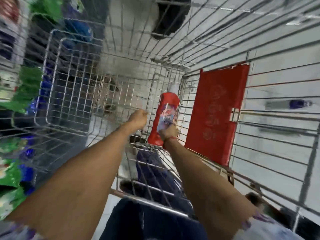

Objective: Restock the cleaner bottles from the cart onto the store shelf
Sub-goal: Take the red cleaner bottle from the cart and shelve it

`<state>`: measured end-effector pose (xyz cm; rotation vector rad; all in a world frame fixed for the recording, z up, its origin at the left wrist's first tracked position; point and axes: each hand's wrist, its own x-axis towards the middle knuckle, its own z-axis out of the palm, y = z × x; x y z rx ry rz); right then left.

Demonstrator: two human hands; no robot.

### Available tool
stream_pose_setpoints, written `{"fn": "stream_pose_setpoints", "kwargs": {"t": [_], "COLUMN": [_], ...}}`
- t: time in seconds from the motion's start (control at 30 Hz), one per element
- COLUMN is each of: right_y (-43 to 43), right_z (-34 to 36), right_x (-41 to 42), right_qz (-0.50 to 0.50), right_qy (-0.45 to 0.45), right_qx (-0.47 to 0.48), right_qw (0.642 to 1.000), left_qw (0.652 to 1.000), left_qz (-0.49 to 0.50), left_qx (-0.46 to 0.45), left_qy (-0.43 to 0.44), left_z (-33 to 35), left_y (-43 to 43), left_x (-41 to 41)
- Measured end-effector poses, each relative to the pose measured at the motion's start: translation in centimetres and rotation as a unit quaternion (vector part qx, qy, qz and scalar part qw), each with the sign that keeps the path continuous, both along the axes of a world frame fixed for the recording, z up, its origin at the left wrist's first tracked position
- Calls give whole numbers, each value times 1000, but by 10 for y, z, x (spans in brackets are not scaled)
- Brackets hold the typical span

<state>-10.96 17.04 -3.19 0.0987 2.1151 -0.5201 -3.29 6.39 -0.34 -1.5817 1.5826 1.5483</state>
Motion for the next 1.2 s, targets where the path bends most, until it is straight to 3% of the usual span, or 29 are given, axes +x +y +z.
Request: {"fn": "stream_pose_setpoints", "kwargs": {"t": [0.1, 0.27, 0.57, 0.87, 1.2], "right_y": [1, 0, -9, -58, -103], "right_z": [-20, -5, 27, 146, 286], "right_x": [1, -12, -29, -25, 67], "right_qz": [-59, -31, 17, 145, 293], "right_qy": [-5, -105, -205, -164, -153], "right_qx": [-45, -135, -183, -323, -470], "right_qw": [997, 985, 961, 921, 819], "left_qw": [999, 998, 983, 963, 857], "left_qz": [-10, 1, 84, 189, 327], "left_qx": [31, 48, 149, 9, -208], "left_qy": [11, 44, 69, 193, 340], "left_z": [-14, -31, 3, 136, 267], "left_y": [5, 4, -18, -49, -41], "left_x": [-7, -13, 10, 46, 173]}}
